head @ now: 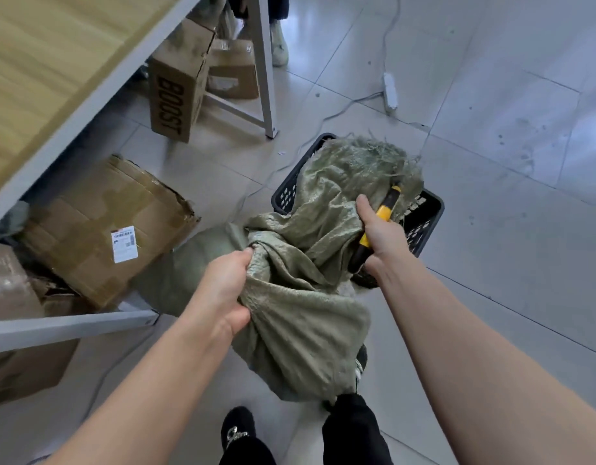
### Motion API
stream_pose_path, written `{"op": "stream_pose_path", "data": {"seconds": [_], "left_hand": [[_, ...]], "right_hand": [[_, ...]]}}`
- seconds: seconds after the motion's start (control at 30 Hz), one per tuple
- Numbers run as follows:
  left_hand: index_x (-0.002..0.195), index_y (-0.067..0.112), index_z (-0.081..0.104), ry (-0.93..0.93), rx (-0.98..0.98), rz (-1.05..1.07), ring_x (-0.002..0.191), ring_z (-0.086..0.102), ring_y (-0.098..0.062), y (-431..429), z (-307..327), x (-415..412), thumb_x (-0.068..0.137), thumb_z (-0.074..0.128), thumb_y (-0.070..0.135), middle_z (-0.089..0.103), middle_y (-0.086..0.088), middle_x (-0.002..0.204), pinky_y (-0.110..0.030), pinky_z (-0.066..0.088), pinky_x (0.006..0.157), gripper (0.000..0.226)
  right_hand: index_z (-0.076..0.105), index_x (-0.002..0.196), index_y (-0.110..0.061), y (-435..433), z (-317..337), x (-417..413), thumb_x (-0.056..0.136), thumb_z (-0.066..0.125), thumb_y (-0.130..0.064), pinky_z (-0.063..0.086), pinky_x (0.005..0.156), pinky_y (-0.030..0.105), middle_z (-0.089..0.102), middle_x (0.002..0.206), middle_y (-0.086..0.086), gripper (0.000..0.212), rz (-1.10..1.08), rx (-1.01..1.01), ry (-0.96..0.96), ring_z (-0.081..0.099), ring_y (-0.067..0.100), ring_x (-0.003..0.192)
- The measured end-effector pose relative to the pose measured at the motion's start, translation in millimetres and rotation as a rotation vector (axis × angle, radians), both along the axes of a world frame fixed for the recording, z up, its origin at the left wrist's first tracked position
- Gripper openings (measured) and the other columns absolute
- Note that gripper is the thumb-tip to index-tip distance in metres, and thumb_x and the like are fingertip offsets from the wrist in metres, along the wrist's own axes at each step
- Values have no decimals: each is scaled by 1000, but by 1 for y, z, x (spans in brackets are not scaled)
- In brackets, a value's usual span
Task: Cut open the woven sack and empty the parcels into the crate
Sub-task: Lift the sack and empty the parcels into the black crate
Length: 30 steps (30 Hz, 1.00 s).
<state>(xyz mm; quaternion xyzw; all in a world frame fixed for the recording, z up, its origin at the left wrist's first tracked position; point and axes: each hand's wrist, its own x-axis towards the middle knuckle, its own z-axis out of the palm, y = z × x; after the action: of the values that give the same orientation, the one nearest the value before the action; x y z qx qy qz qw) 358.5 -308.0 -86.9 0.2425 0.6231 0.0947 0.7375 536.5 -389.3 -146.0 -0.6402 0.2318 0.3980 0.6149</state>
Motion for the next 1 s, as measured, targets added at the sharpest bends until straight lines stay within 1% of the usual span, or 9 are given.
{"op": "stream_pose_path", "data": {"seconds": [0.13,0.3,0.4,0.5,0.6,0.7,0.77,0.9,1.0], "left_hand": [[111,1,59,56,-36,94,83,67,-34,5,2,43,100,41,21,67,-23,95,-44,58,65,29],[114,3,61,34,-66,252,99,66,-37,18,3,99,99,39,20,67,-22,111,-48,56,72,31],[119,1,59,18,-56,318,103,65,-36,19,-2,130,99,39,18,66,-21,115,-51,54,77,34],[120,3,60,31,-64,333,101,66,-34,17,-3,160,98,39,19,67,-19,113,-51,55,77,34],[99,1,61,-18,-99,323,81,63,-30,14,6,195,102,32,20,66,-17,91,-48,49,63,35],[86,0,54,-92,-118,291,93,61,-31,18,14,224,103,26,19,62,-17,91,-46,45,76,38],[87,-1,53,-118,-108,279,91,59,-31,25,15,238,103,25,16,61,-16,93,-44,46,74,37],[122,-1,50,-140,-105,207,102,60,-31,40,5,263,103,28,14,60,-17,105,-39,49,66,33],[107,2,55,-175,-67,96,77,62,-22,55,-13,272,101,37,13,61,-11,86,-37,57,55,22]], "right_hand": [[56,85,-12,6,-9,41,77,74,-50,54,84,44,64,95,9,43,97,-45,6,64,28,92],[51,80,-17,14,-14,79,83,59,-62,51,80,35,56,86,3,45,128,-157,-61,57,25,86],[54,79,-18,10,-13,90,85,55,-62,52,61,24,58,85,4,44,152,-323,-287,59,23,74],[53,76,-26,-1,-6,92,79,58,-66,51,72,36,59,93,8,40,193,-349,-512,61,23,74],[58,86,-27,-2,6,86,76,71,-56,49,55,30,65,80,5,33,373,-63,-425,65,20,62],[63,105,-20,5,12,85,79,76,-31,38,39,21,59,71,-4,32,438,205,-185,54,8,54],[64,108,-16,6,8,93,71,78,-31,37,39,21,57,72,-5,42,367,313,-38,52,4,56],[62,91,-16,6,3,113,71,80,-14,35,41,22,61,67,-6,27,368,283,47,54,4,52],[58,83,-17,15,1,134,78,71,-1,30,38,19,56,61,-2,21,305,173,29,49,8,44]]}}
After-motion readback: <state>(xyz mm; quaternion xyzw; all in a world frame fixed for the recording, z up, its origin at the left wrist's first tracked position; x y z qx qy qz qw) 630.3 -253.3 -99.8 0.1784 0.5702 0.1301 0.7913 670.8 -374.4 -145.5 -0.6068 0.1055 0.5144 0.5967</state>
